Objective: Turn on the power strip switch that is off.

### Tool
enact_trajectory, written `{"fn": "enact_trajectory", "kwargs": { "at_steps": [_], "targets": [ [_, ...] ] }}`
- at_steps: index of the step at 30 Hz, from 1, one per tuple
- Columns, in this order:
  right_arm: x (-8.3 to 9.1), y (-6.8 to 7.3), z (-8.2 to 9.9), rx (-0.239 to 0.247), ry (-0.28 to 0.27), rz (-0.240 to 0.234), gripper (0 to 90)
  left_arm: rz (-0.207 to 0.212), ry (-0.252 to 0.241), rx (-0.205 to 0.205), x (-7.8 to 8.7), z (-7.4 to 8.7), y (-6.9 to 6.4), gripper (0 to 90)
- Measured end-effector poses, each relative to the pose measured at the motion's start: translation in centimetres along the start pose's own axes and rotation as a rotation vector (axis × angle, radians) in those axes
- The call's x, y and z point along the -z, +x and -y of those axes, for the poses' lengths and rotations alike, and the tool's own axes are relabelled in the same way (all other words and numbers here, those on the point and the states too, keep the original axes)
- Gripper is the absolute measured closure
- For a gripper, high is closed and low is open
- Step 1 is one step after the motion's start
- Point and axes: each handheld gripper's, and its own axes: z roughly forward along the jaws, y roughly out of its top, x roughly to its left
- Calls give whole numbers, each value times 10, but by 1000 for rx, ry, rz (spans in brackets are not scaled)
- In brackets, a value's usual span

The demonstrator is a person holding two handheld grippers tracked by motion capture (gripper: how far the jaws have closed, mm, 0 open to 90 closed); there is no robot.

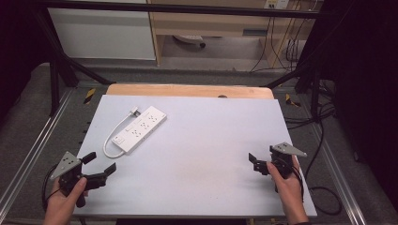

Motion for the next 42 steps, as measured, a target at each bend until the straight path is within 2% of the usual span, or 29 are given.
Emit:
{"fn": "enact_trajectory", "kwargs": {
  "at_steps": [2,3,4,6,8,10,16,20,27,32,42],
  "targets": [
    [-1,5,-2,45,-5,-14,39,4,-12,10,1,-1,1,73],
    [-1,6,-2,59,-4,-21,37,26,-42,41,4,-3,3,69],
    [-1,6,-2,59,-4,-21,37,26,-42,41,4,-3,3,61],
    [-2,9,-2,76,-2,-32,37,-4,-52,30,6,-5,5,69],
    [-3,9,-1,77,4,-35,38,-22,-57,31,7,-6,7,69],
    [-3,9,0,74,4,-38,41,-29,-60,44,7,-7,9,70],
    [-1,11,0,80,-11,-42,43,-44,-53,47,7,-11,9,71],
    [1,10,1,78,-18,-44,42,-46,-52,49,5,-15,9,71],
    [3,9,2,86,-29,-52,41,-32,-35,17,2,-27,6,71],
    [5,10,5,92,-23,-61,41,-37,-44,25,-1,-31,4,71],
    [4,12,8,108,-7,-64,39,-24,-5,10,-9,-37,-2,68]
  ]
}}
